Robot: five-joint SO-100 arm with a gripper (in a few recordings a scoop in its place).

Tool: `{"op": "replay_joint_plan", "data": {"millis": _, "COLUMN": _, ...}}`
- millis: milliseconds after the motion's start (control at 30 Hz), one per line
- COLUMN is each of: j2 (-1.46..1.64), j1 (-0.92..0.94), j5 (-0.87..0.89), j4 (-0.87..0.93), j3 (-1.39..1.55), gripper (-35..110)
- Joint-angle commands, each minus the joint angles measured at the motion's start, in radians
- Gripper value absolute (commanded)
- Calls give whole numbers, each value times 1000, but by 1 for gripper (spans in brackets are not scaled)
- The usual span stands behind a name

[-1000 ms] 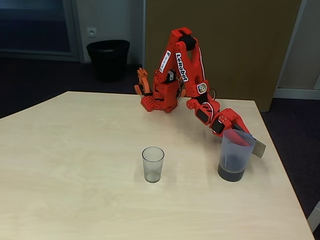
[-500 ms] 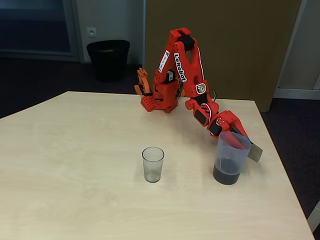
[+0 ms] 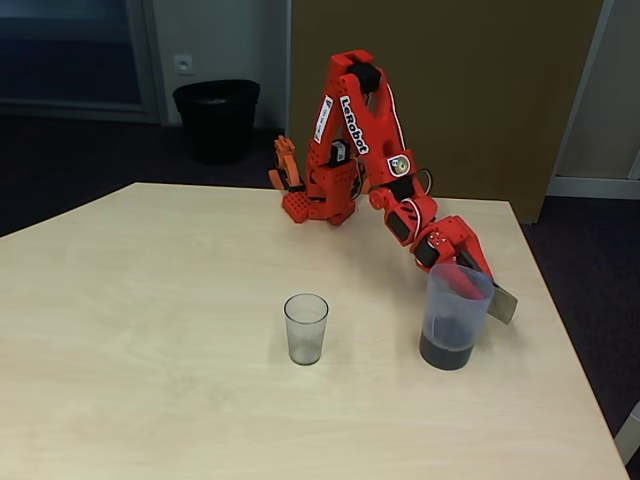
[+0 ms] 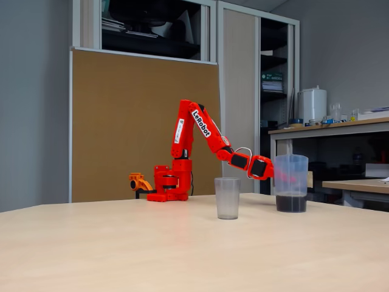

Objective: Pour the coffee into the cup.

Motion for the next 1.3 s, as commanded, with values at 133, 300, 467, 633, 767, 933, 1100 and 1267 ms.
{"op": "replay_joint_plan", "data": {"millis": 133, "j2": 210, "j1": 44, "j5": 60, "j4": 178, "j3": 20, "gripper": 0}}
{"op": "replay_joint_plan", "data": {"millis": 300, "j2": 354, "j1": 89, "j5": 92, "j4": 354, "j3": 15, "gripper": 0}}
{"op": "replay_joint_plan", "data": {"millis": 467, "j2": 411, "j1": 127, "j5": 98, "j4": 422, "j3": 21, "gripper": 0}}
{"op": "replay_joint_plan", "data": {"millis": 633, "j2": 431, "j1": 141, "j5": 115, "j4": 512, "j3": -21, "gripper": 0}}
{"op": "replay_joint_plan", "data": {"millis": 767, "j2": 453, "j1": 149, "j5": 133, "j4": 620, "j3": -87, "gripper": 0}}
{"op": "replay_joint_plan", "data": {"millis": 933, "j2": 453, "j1": 152, "j5": 199, "j4": 673, "j3": -129, "gripper": 0}}
{"op": "replay_joint_plan", "data": {"millis": 1100, "j2": 456, "j1": 160, "j5": 249, "j4": 730, "j3": -181, "gripper": 0}}
{"op": "replay_joint_plan", "data": {"millis": 1267, "j2": 474, "j1": 172, "j5": 273, "j4": 790, "j3": -221, "gripper": 0}}
